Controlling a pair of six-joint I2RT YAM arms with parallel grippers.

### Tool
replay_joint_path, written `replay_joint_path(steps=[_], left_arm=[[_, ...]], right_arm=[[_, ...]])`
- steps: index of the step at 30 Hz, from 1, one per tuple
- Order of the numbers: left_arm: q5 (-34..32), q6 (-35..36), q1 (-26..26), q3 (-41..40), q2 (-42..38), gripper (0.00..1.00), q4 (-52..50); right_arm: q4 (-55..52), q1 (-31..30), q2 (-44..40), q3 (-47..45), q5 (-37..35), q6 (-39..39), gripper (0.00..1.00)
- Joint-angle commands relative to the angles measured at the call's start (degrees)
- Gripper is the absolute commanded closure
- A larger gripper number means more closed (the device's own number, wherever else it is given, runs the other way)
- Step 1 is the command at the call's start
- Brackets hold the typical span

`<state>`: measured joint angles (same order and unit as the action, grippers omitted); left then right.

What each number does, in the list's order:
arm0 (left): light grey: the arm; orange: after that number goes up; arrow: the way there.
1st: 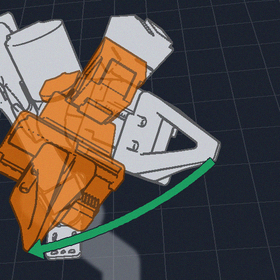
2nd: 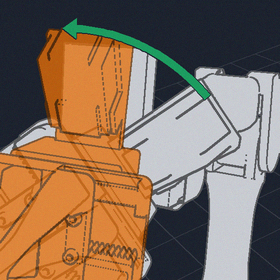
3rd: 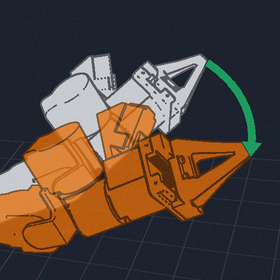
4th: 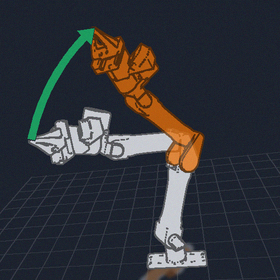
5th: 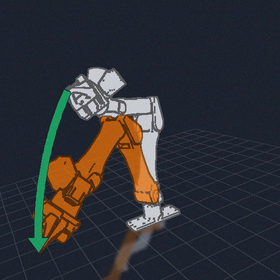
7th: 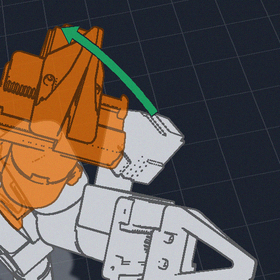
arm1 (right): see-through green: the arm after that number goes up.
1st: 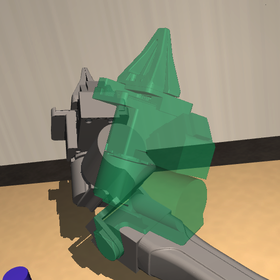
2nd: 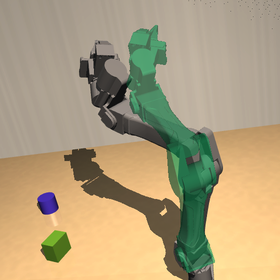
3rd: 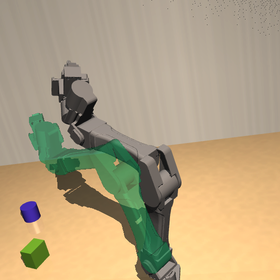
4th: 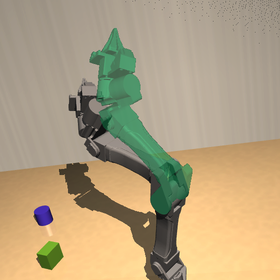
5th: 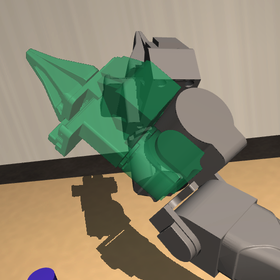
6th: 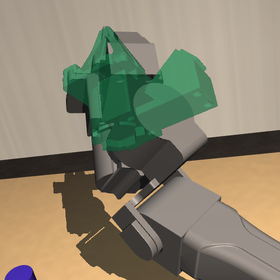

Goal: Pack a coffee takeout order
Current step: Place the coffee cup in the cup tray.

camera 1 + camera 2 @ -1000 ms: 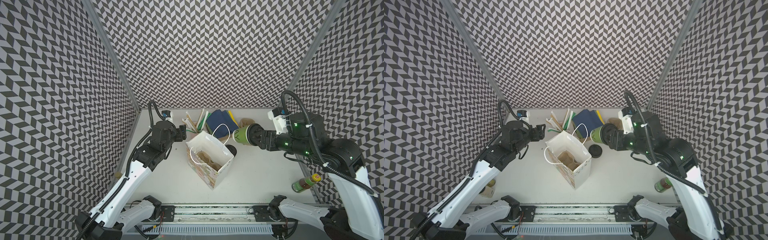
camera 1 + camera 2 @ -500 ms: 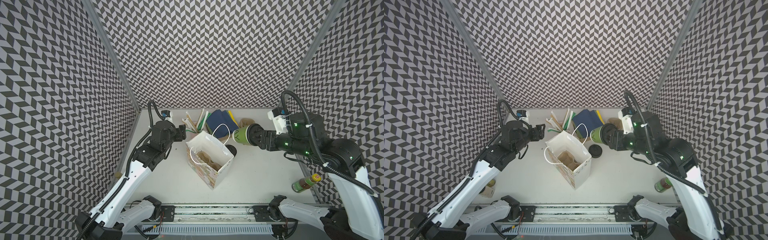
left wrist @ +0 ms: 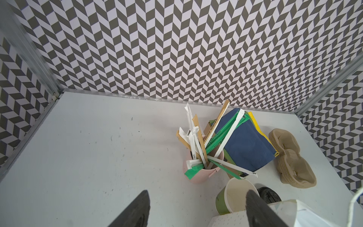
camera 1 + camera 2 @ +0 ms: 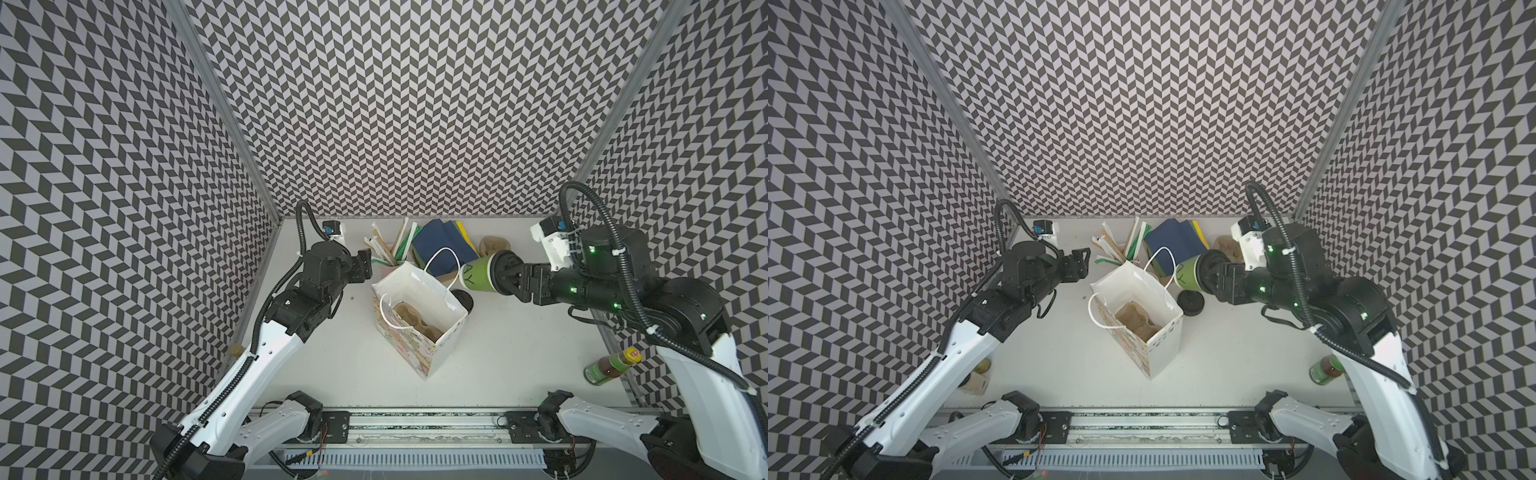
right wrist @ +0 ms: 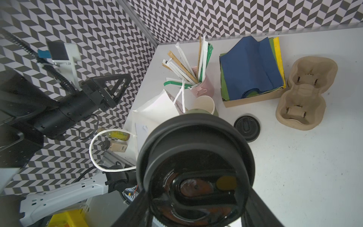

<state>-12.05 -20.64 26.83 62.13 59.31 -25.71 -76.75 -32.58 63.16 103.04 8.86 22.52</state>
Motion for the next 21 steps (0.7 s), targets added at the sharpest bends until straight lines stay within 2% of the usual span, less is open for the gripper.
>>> replay_joint_path(steps=[1,6,17,21], left_arm=[[0.4,-0.2,-0.4,-0.7,0.0,0.23,1.6],[0.6,-0.3,-0.6,-0.8,-0.2,0.23,1.9],[1.2,-0.4,-1.2,-1.0,-0.3,0.24,2.3],[1.3,-0.4,-1.5,-1.0,-0.3,0.24,2.4]], right_arm=[[1.9,-0.7,-1.7,0.6,4.8,-1.7,1.0],[3.1,-2.3,-2.5,-1.5,9.1,-2.1,1.0],[5.2,-5.5,-1.4,-3.2,8.7,-1.7,1.0],[4.3,-8.4,0.3,-3.3,5.4,-0.7,1.0]])
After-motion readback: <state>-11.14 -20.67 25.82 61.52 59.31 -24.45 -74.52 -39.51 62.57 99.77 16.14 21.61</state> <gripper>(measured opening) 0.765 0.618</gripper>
